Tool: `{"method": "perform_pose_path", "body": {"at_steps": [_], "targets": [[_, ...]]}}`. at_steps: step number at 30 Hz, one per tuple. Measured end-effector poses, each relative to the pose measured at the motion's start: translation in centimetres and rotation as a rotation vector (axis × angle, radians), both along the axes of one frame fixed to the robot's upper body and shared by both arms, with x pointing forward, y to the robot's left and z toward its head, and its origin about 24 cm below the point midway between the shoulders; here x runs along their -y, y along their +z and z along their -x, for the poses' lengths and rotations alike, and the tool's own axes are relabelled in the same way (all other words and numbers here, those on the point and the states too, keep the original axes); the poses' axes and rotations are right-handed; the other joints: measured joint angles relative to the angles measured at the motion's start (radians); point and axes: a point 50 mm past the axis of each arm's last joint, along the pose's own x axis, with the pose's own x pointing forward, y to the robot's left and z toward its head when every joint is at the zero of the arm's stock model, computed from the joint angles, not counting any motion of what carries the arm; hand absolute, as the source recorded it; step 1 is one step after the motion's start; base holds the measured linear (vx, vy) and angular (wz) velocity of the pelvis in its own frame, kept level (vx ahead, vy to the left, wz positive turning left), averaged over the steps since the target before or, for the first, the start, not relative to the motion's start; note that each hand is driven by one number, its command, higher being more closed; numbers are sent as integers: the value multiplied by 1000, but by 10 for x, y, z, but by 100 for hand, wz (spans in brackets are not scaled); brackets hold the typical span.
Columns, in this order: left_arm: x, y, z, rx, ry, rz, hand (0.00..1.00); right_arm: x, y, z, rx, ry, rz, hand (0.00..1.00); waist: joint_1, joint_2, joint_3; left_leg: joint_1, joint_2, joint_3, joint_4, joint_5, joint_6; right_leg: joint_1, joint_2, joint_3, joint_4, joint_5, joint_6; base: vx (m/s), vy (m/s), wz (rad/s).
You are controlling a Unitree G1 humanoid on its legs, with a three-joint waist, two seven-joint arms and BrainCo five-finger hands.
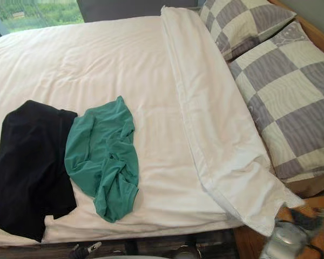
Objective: Tidy the bed and pick cloth on bed and put in laundry
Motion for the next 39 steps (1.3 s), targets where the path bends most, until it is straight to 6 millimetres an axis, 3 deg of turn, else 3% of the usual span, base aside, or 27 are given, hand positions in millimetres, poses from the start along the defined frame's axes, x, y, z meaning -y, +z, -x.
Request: {"method": "perform_pose_path", "body": {"at_steps": [2, 6, 7, 11, 12, 16, 19, 23, 26, 31, 33, 39], "targets": [[-2, 0, 5, -6, 15, -3, 0, 5, 17, 6, 37, -50, 71, 0, -2, -11, -20, 0, 8, 2, 0, 0, -1, -4, 7, 6, 1, 0, 0, 55, -34, -10], [-4, 1, 6, 0, 18, -12, 0, 3, 25, 3, 70, -61, 107, 0, -2, -24, -48, 0, 18, -2, 0, 1, -3, -8, 16, 6, 11, 1, -1, 14, -25, -1], [-4, 1, 6, -1, 18, -12, 0, 1, 28, -5, 110, -46, 108, 100, -3, -24, -50, 0, 18, -3, 0, 1, -3, -8, 18, 7, 14, 1, -2, -18, -36, -2], [-5, 2, 1, -6, -57, -19, 0, -22, 41, -59, 256, 154, 94, 100, -4, -21, -50, -3, 9, -18, 0, 11, 0, -12, 13, 6, 15, -4, -9, -49, -19, 3], [-3, 2, -2, -3, -86, -17, 0, -34, 48, -81, 349, 279, 64, 100, -2, -15, -46, -6, 4, -26, 0, 13, 2, -12, 10, 0, 16, -4, -9, -64, -4, 13], [-1, 2, -12, 15, -131, -6, 0, -63, 70, -132, 588, 557, -33, 100, 7, 2, -33, -55, -5, -54, 0, 29, 11, -51, -1, -20, 21, -2, -9, -74, 14, 24], [-3, 5, -29, 49, -143, -15, 0, -83, 95, -166, 787, 701, -119, 100, 33, 24, 18, -125, -6, -68, 1, 64, 25, -115, -4, -21, 37, 19, -13, -74, 16, 18], [-7, 9, -48, 94, -134, -18, 0, -94, 130, -193, 1081, 765, -232, 100, 59, 32, 111, -203, -9, -93, 7, 97, 36, -175, -5, -45, 36, 43, -17, -51, 21, 23], [-6, 13, -63, 141, -122, -14, 0, -96, 166, -201, 1312, 772, -240, 100, 61, 65, 171, -267, -20, -112, 7, 118, 45, -228, -16, -57, 38, 60, -15, -48, 50, 22], [0, 25, -95, 269, -128, -1, 0, -78, 197, -195, 1489, 709, -205, 100, 78, 147, 268, -366, -35, -132, 7, 150, 51, -339, -40, -69, 91, 65, -12, -53, 69, 17], [0, 28, -104, 301, -128, 1, 0, -70, 195, -194, 1523, 652, -220, 100, 84, 169, 286, -414, -38, -127, 7, 162, 53, -405, -50, -60, 126, 63, -12, -34, 39, 0], [10, 34, -121, 366, -76, 39, 0, -60, 183, -180, 1570, 566, -188, 100, 82, 183, 315, -465, -54, -68, 7, 161, 51, -538, -85, 11, 226, 33, -8, -11, 34, -16]]}}
